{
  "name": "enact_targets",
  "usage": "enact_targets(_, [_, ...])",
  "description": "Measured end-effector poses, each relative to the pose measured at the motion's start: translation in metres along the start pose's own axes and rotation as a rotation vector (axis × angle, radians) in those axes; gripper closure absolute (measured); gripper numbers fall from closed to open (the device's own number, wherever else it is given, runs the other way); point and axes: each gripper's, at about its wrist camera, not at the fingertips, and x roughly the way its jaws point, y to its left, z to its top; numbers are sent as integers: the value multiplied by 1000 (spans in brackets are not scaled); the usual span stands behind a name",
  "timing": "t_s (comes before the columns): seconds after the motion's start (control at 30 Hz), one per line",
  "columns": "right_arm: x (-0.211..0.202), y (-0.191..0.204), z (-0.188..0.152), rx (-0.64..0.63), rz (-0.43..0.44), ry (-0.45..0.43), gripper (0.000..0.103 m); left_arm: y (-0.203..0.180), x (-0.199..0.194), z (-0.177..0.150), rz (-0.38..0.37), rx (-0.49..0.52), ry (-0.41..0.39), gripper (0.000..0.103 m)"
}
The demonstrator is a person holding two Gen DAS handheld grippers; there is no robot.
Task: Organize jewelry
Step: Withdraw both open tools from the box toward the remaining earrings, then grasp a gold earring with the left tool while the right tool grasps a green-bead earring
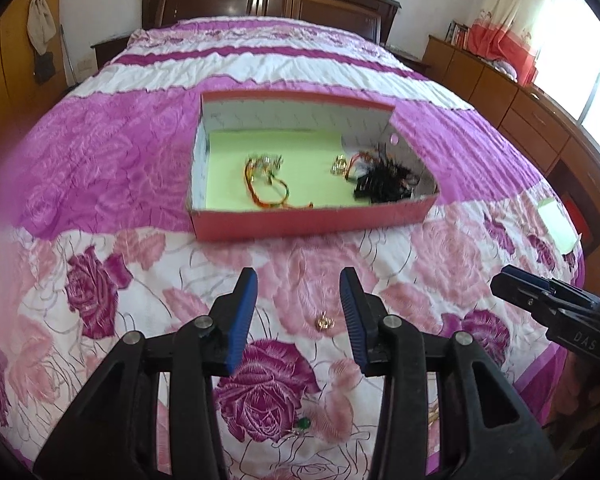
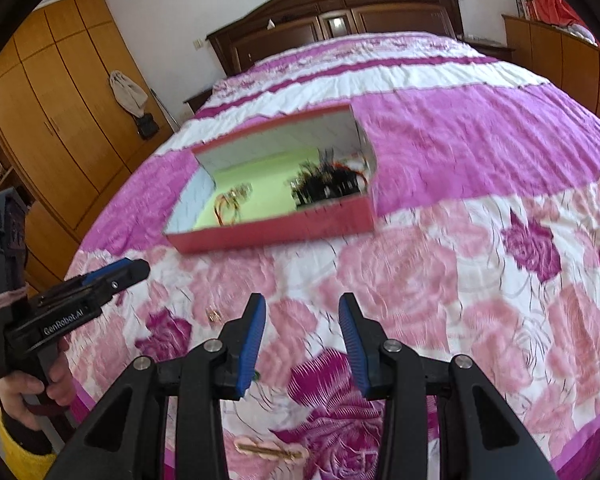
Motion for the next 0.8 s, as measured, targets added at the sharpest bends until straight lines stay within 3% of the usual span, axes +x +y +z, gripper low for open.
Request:
enact_targets(0.6, [25, -21, -33, 17, -43, 124, 62, -14, 56, -32, -35, 35, 121, 71])
enact_targets(0.8, [28, -27, -38, 36, -42, 135, 62, -19, 68, -35, -23, 54, 125, 85])
